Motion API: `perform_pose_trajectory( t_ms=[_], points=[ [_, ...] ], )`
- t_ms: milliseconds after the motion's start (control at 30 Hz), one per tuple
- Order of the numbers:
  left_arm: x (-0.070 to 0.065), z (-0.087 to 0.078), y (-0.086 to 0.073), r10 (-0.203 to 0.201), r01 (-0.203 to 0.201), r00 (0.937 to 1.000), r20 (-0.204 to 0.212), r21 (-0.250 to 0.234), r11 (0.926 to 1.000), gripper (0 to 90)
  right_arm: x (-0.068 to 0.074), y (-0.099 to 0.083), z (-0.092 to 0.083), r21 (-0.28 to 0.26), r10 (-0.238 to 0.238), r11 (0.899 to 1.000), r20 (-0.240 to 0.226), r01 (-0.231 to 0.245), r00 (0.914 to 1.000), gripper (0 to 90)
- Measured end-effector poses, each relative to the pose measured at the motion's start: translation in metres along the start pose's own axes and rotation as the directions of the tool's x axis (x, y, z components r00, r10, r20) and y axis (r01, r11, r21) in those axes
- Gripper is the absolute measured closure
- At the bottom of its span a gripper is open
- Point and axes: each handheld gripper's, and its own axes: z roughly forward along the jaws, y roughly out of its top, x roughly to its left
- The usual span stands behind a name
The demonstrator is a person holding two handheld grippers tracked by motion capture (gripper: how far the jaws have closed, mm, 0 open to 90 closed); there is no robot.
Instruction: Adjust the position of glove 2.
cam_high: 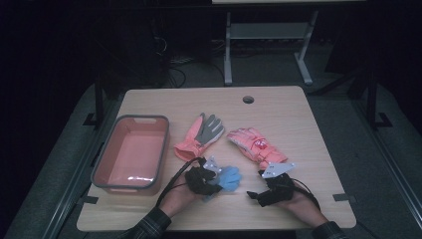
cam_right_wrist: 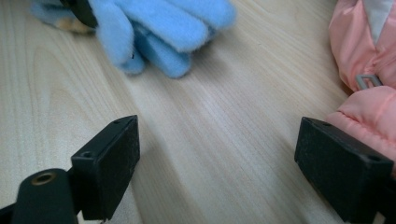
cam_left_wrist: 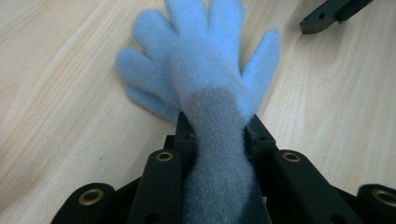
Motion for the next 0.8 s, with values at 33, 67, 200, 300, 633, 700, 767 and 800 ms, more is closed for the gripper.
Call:
perform_pose_trajectory(
  t_ms=[33, 67, 200, 300, 633, 700, 767, 800],
  points=[
    [0.001, -0.002, 0.001, -0.008, 0.008, 1.0, -0.002, -0.01, 0.9999, 72.5, 0.0, 0.0, 0.0, 0.0, 0.0, 1.0, 0.0, 0.0, 1.0, 13.5],
    [0.002, -0.006, 0.002, -0.009, 0.009, 1.0, 0.001, -0.013, 0.9999, 72.5, 0.0, 0.0, 0.0, 0.0, 0.001, 1.0, 0.0, -0.001, 1.0, 13.5],
    [0.006, -0.025, 0.007, -0.029, 0.03, 0.9995, 0.009, -0.052, 0.9982, 72.6, 0.0, 0.0, 0.0, 0.0, 0.0, 1.0, 0.0, 0.0, 1.0, 13.5],
    [0.01, -0.04, 0.011, -0.036, 0.036, 0.9993, -0.005, -0.068, 0.9971, 72.6, 0.0, 0.0, 0.0, 0.0, 0.0, 1.0, -0.001, 0.0, 1.0, 13.5],
    [0.044, -0.105, 0.014, -0.113, 0.099, 0.9878, -0.107, -0.127, 0.9869, 72.3, 0.0, 0.0, 0.0, 0.0, -0.001, 1.0, 0.0, 0.001, 1.0, 13.3],
    [0.052, -0.116, 0.01, -0.134, 0.116, 0.9822, -0.131, -0.136, 0.9838, 72.3, 0.0, 0.0, 0.0, 0.0, -0.001, 1.0, 0.0, 0.001, 1.0, 13.3],
    [0.063, -0.13, 0.004, -0.162, 0.138, 0.9735, -0.162, -0.152, 0.9787, 72.2, 0.0, 0.0, 0.0, 0.0, 0.0, 1.0, 0.001, 0.0, 1.0, 13.3],
    [0.068, -0.136, 0.0, -0.181, 0.154, 0.9677, -0.175, -0.16, 0.9751, 72.2, 0.0, 0.0, 0.0, 0.0, 0.0, 1.0, 0.0, 0.0, 1.0, 13.3]
  ],
)
